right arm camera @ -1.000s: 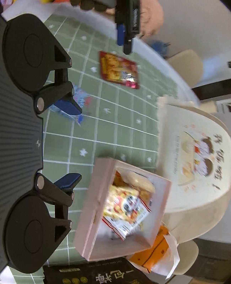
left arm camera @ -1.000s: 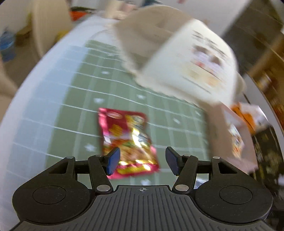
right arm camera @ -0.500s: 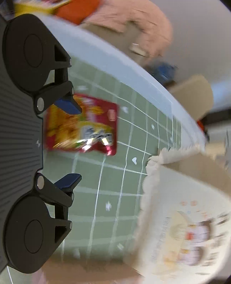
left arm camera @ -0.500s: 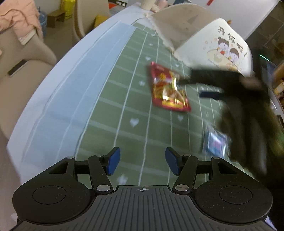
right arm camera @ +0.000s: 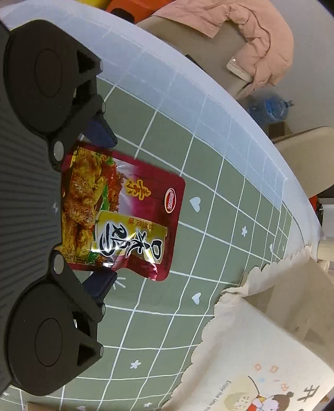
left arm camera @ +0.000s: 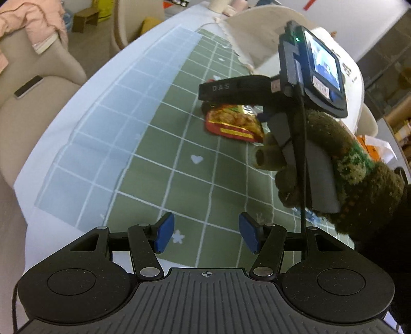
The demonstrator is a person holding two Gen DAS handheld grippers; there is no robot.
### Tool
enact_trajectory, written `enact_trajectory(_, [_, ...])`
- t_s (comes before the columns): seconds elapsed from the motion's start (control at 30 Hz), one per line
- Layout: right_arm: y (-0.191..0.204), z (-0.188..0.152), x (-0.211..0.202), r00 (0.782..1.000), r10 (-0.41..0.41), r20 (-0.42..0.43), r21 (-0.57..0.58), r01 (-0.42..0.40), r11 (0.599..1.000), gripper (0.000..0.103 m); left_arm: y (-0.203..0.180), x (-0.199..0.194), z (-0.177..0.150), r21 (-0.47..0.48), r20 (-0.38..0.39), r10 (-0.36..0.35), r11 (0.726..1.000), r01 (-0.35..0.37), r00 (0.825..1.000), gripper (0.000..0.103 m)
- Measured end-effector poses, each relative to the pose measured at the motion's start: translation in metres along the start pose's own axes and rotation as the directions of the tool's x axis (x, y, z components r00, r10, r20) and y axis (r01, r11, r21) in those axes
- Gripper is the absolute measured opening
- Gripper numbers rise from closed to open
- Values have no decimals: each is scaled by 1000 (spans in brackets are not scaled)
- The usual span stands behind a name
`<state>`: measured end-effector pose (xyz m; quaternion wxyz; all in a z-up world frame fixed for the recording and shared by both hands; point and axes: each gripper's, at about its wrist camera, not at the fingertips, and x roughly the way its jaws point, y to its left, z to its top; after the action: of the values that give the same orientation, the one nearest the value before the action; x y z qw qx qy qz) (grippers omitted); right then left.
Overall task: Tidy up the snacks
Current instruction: 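Grasp the red chicken snack bag with the right gripper, then lift the red chicken snack bag with the right gripper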
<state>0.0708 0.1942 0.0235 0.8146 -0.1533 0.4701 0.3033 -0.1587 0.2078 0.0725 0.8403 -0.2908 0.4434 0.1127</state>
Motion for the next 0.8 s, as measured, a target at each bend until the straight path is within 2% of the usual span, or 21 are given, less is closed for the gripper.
enact_trajectory(0.03, [-5, -1, -4, 1000, 15, 1, 4, -15, 1000, 91, -2, 0, 0, 7, -2, 1, 1000, -1, 1000, 61])
enact_trajectory(0.1, [-15, -4, -21, 999, 31, 20, 27, -31, 999, 66, -6, 0, 1, 22, -4, 0, 1000, 0, 1000, 61])
enact_trajectory(0.13, [-23, -5, -31, 999, 42, 25, 33, -43, 999, 45, -8, 0, 1, 30, -4, -2, 1000, 2, 1000, 61])
enact_trajectory(0.17, [-33, -7, -41, 997, 66, 29, 37, -67, 997, 32, -11, 1, 3, 37, -5, -7, 999, 7, 1000, 61])
enact_trajectory(0.2, [-42, -11, -52, 997, 75, 31, 39, -76, 996, 26, -14, 3, 5, 44, -8, -12, 999, 13, 1000, 61])
enact_trajectory(0.23, [-52, -16, -62, 998, 58, 34, 31, -59, 998, 5, -18, 5, 7, 55, -11, -21, 998, 22, 1000, 61])
enact_trajectory(0.27, [-61, -22, -70, 999, 29, 39, 21, -29, 999, 1, -24, 8, 8, 73, -14, -32, 997, 33, 999, 61])
enact_trajectory(0.37, [-95, -47, -93, 999, -21, 50, 39, 19, 999, 1, -37, 16, 11, 119, -28, -78, 990, 80, 997, 60])
enact_trajectory(0.43, [-114, -67, -107, 996, -65, 61, 62, 62, 996, 1, -40, 19, 19, 138, -11, -98, 986, 98, 995, 59])
enact_trajectory(0.53, [-135, -103, -133, 994, -91, 64, 114, 83, 990, 2, -29, 34, 54, 111, 43, -141, 985, 136, 989, 59])
enact_trajectory(0.6, [-143, -126, -146, 995, -83, 55, 151, 74, 986, 11, -13, 51, 85, 41, 62, -144, 989, 142, 988, 59])
enact_trajectory(0.67, [-144, -147, -157, 994, -94, 63, 174, 82, 981, 38, 2, 74, 116, -30, 65, -106, 994, 108, 992, 59])
enact_trajectory(0.73, [-140, -167, -168, 989, -129, 77, 175, 114, 978, 54, 10, 92, 140, -71, 62, -38, 997, 42, 997, 59])
enact_trajectory(0.8, [-136, -183, -173, 982, -173, 69, 149, 162, 976, 55, 6, 111, 155, -57, 49, 1, 998, 2, 999, 59])
